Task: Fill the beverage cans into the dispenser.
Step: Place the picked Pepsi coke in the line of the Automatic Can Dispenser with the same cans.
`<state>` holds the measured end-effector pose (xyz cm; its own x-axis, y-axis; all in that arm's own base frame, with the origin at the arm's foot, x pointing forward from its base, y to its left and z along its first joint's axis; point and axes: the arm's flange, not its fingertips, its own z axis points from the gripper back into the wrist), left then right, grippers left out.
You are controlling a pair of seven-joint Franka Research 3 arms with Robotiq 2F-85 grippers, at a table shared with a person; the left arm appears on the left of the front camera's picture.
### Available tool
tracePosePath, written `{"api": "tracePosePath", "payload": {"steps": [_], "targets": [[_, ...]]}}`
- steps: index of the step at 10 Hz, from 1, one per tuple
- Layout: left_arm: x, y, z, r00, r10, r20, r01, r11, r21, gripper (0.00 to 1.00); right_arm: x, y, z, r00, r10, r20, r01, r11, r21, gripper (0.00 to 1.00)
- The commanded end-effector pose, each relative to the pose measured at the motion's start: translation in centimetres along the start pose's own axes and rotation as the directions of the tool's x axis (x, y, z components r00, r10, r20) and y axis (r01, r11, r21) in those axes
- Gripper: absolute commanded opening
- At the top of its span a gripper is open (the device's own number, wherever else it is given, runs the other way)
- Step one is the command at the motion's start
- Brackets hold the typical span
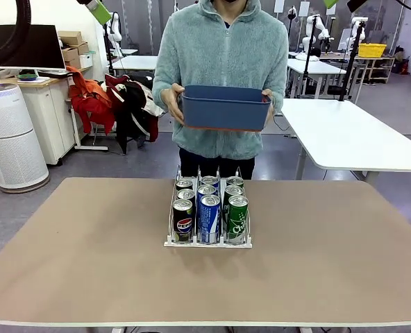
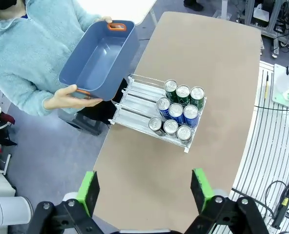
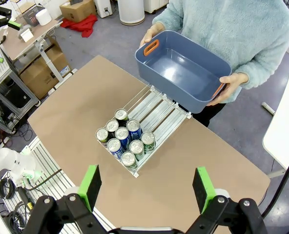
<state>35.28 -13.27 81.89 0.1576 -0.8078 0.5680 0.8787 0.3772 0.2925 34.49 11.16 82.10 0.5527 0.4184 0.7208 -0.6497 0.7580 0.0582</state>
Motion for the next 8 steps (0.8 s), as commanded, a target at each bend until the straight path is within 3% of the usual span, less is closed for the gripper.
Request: {"api": "tracePosePath", "payload": {"steps": [1, 8], "targets": [[-0.20, 0.12, 0.08, 1.000, -0.008, 0.002, 0.008, 1.000, -0.004, 1.00, -0.04, 0.01, -0.06, 1.000, -0.001, 0.004, 0.001, 1.000, -0.002, 1.00], [-0.20, 0.12, 0.08, 1.000, -0.008, 0.002, 0.008, 1.000, -0.004, 1.00, -0.04, 0.01, -0.06, 1.000, -0.001, 0.004, 0.001, 1.000, -0.002, 1.00]]}}
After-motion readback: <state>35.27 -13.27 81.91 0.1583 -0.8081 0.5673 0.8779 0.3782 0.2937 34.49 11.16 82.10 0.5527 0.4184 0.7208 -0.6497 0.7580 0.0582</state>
